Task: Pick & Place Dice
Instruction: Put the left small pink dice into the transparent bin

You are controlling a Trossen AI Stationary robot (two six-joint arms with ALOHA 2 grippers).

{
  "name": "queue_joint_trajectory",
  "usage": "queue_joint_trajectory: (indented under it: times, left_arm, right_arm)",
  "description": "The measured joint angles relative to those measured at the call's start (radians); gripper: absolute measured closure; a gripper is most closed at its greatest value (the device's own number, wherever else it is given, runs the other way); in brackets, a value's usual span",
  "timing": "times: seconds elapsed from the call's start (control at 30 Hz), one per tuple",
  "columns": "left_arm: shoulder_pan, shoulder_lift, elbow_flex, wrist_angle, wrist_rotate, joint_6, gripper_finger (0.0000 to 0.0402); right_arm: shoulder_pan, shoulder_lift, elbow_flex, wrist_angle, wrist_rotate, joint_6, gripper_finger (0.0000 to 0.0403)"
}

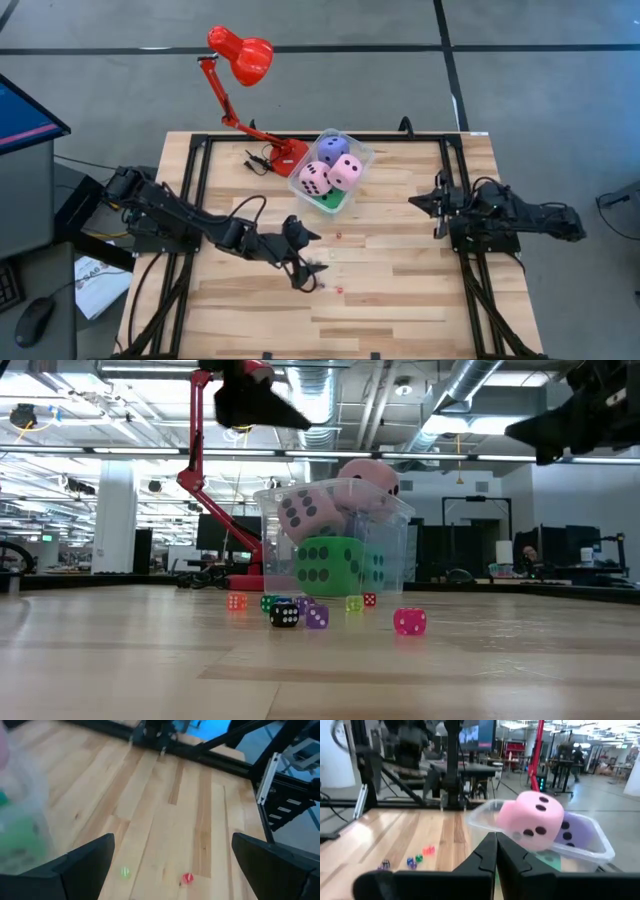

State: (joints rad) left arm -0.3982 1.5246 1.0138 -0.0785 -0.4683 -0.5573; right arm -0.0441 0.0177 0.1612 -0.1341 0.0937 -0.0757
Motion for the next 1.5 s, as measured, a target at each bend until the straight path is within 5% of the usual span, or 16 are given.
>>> queue_joint_trajectory:
  times: [0.3, 0.6, 0.87, 1.5]
  left_arm:
    - [-0.036, 0.0, -0.006, -0.248, -0.016, -0.183, 0.0008]
    - [-0.058, 0.0, -0.155, -0.092, 0.006, -0.208, 0.0009]
    - [-0.061, 0.0, -0.265, -0.054, 0.006, -0.398, 0.0009]
    - [-0.061, 0.0, -0.46, 0.106, -0.068, -0.41, 0.0009]
  right_arm:
    - [0.005, 0.0, 0.0, -0.001, 0.0, 0.013, 0.0395]
    - [0.004, 0.0, 0.0, -0.001, 0.0, 0.016, 0.0395]
    - [0.003, 0.0, 0.0, -0.004, 0.016, 0.014, 0.0395]
    - [0.003, 0.0, 0.0, -0.018, 0.02, -0.003, 0.0395]
